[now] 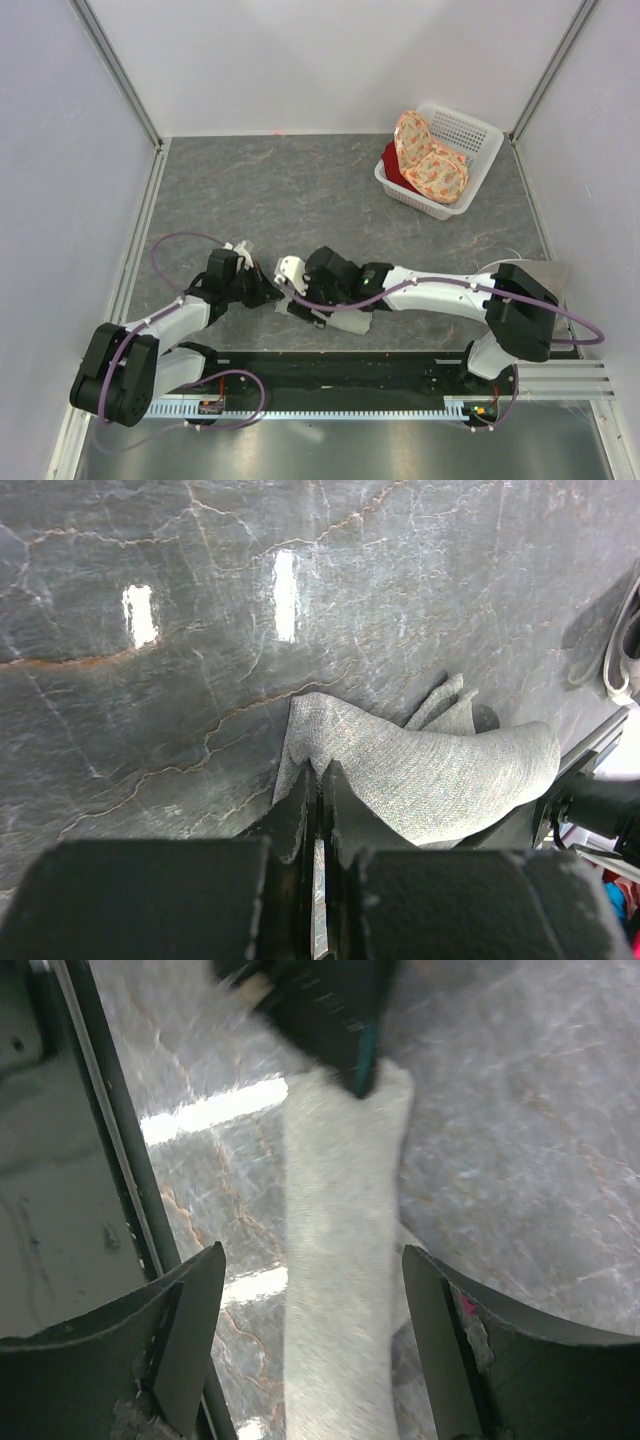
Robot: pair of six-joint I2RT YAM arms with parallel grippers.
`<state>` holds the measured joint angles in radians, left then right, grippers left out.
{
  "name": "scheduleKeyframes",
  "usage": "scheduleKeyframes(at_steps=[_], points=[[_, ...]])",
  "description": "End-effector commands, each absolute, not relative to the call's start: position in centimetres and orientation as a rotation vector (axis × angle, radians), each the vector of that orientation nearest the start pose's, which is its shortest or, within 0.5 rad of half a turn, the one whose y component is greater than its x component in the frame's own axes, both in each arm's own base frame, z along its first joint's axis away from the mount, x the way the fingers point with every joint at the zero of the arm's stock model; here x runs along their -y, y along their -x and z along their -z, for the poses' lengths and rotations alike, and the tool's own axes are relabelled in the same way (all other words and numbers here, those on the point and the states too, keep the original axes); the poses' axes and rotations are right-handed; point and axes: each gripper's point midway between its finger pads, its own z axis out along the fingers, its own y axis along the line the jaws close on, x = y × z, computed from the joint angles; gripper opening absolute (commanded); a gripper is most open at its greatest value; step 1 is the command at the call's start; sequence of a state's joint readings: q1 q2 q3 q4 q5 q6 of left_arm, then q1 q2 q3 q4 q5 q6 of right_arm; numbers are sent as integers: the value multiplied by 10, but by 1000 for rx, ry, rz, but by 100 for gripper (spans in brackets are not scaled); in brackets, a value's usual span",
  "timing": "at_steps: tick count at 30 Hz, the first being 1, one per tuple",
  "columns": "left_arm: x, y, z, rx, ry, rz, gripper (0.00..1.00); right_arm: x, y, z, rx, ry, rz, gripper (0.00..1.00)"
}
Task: Fold the napkin, place the utensils inside, and roll it up
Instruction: Roll the napkin with the utensil
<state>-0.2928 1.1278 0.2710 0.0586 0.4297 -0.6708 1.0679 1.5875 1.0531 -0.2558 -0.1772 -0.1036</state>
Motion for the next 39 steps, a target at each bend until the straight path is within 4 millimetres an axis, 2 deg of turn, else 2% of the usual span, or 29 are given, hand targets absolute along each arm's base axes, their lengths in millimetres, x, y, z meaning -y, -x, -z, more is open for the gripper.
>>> scheduleKeyframes(at_steps=[1,4,10,13,14,16,17,18,19,21,22,23,24,25,26,27,29,30,33,34,39], points=[[157,-208,-19,-2537,307,885,2,-356,-191,-70,-1923,1462,-323,81],[159,-208,-19,-2547,299,890,2,-358,-187,-56,-1916,1506,-264,85],[161,-210,-23,-2537,285,904,2,-356,-187,-40,-1917,1555,-218,86],[163,-212,-27,-2526,259,922,2,-355,-185,-31,-1943,1587,-224,78],[164,-212,-29,-2523,251,929,4,-353,-183,-27,-1969,1603,-241,69],[165,-214,-32,-2509,248,931,17,-353,-181,-22,-2007,1613,-267,62],[164,-215,-34,-2502,249,929,22,-351,-176,-18,-2039,1632,-315,58],[164,-217,-37,-2487,244,931,32,-352,-174,-16,-2059,1642,-356,55],[164,-217,-38,-2479,245,928,36,-350,-174,-14,-2088,1635,-390,52],[161,-220,-44,-2448,248,905,47,-354,-160,-12,-2134,1652,-549,45],[159,-220,-45,-2443,250,893,51,-350,-163,-12,-2173,1631,-591,42],[155,-219,-45,-2442,258,871,54,-356,-152,-15,-2194,1638,-719,41],[151,-220,-45,-2435,263,832,59,-354,-149,-12,-2227,1637,-772,40],[148,-223,-53,-2399,256,817,62,-350,-150,-11,-2274,1614,-830,39],[145,-220,-52,-2407,260,795,64,-352,-149,-13,-2298,1599,-893,38],[141,-221,-52,-2396,258,768,66,-353,-140,-11,-2329,1602,-1016,38],[138,-220,-57,-2366,248,760,68,-352,-145,-12,-2385,1540,-1118,37],[139,-216,-57,-2365,239,771,69,-354,-139,-11,-2424,1520,-1227,37],[142,-209,-54,-2370,235,806,70,-354,-143,-10,-2479,1440,-1372,37],[142,-208,-54,-2370,233,813,69,-356,-143,-17,-2468,1412,-1475,38],[143,-204,-50,-2375,233,824,67,-356,-150,-12,-2533,1307,-1653,38]])
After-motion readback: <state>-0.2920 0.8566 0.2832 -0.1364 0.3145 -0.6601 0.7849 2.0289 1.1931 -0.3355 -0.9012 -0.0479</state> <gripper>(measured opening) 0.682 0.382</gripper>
